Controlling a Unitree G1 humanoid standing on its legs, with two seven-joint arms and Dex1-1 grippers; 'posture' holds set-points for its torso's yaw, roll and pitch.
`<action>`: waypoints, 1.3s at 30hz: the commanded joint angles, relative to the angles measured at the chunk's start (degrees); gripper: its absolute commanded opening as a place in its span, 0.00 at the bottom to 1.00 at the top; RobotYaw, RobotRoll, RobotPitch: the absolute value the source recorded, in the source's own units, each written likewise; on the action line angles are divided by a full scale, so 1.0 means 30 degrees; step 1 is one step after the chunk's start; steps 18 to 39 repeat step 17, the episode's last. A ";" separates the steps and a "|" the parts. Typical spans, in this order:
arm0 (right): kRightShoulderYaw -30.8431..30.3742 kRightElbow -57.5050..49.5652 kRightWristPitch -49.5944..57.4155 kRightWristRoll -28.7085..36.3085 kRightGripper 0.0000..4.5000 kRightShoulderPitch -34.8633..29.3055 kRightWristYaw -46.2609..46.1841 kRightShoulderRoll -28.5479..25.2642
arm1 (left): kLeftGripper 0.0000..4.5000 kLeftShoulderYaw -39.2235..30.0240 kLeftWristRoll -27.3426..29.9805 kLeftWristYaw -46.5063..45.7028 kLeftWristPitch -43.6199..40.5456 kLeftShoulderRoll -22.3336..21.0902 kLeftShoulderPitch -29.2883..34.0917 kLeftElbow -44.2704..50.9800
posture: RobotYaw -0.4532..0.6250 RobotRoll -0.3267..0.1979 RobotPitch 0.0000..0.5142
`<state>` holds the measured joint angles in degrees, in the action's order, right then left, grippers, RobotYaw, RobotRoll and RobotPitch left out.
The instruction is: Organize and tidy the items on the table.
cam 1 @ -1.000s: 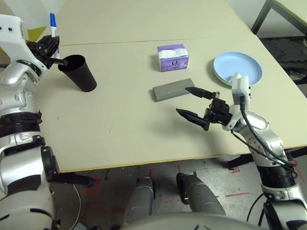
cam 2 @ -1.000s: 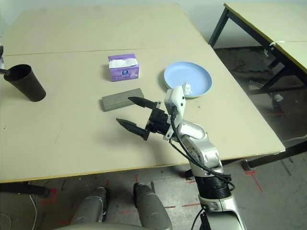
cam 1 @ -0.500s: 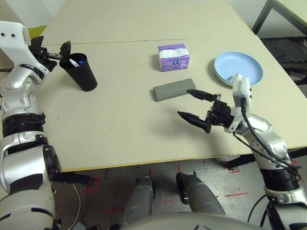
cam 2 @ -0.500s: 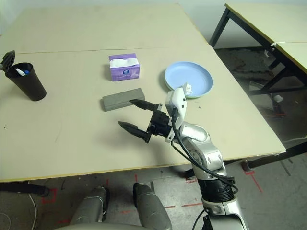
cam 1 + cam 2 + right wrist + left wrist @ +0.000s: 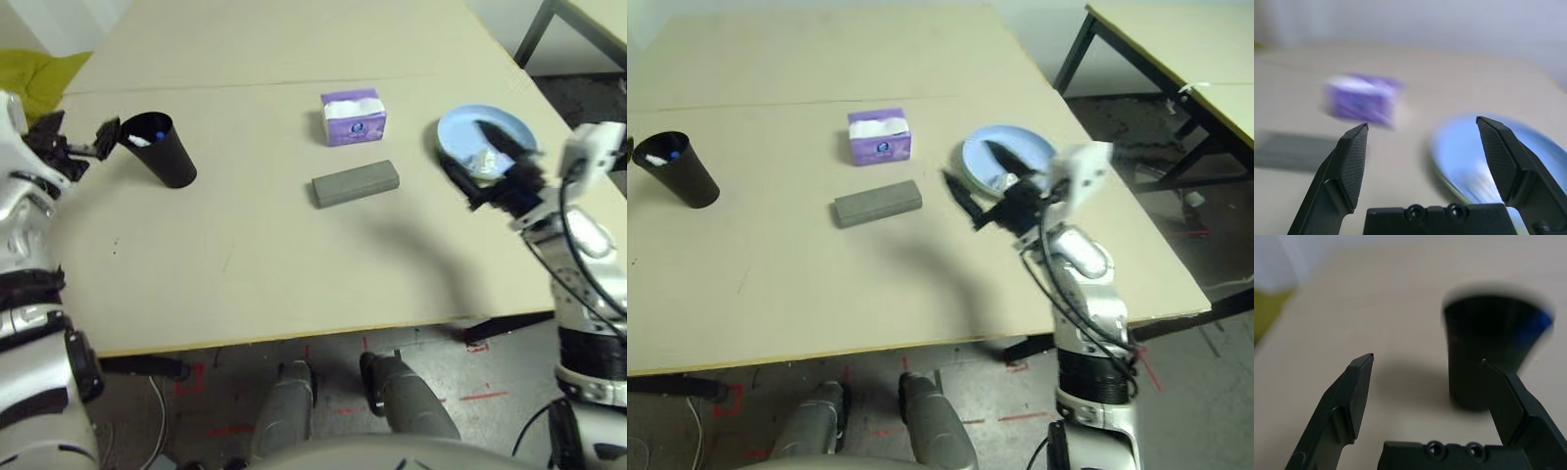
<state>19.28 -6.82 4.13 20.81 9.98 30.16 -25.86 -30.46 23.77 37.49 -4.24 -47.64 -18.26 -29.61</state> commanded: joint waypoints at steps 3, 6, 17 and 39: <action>0.0233 0.1249 -0.1720 -0.0910 1.00 -0.1252 -0.1147 0.0785 | 0.99 -0.0878 0.0963 -0.0374 -0.1338 0.0952 0.2867 0.4003 | 0.39 0.62 0.55; -0.0195 0.1410 -0.2094 -0.1094 1.00 -0.1175 -0.1511 0.1219 | 0.99 -0.1161 0.1052 -0.0719 -0.2059 0.0859 0.3800 0.5256 | 0.43 0.62 0.61; -0.1045 0.0719 -0.2877 -0.1269 1.00 -0.1804 -0.2366 0.2551 | 0.99 -0.1769 0.1167 -0.1185 -0.4297 -0.0123 0.4266 0.7293 | 0.43 0.62 0.64; -0.1045 0.0719 -0.2877 -0.1269 1.00 -0.1804 -0.2366 0.2551 | 0.99 -0.1769 0.1167 -0.1185 -0.4297 -0.0123 0.4266 0.7293 | 0.43 0.62 0.64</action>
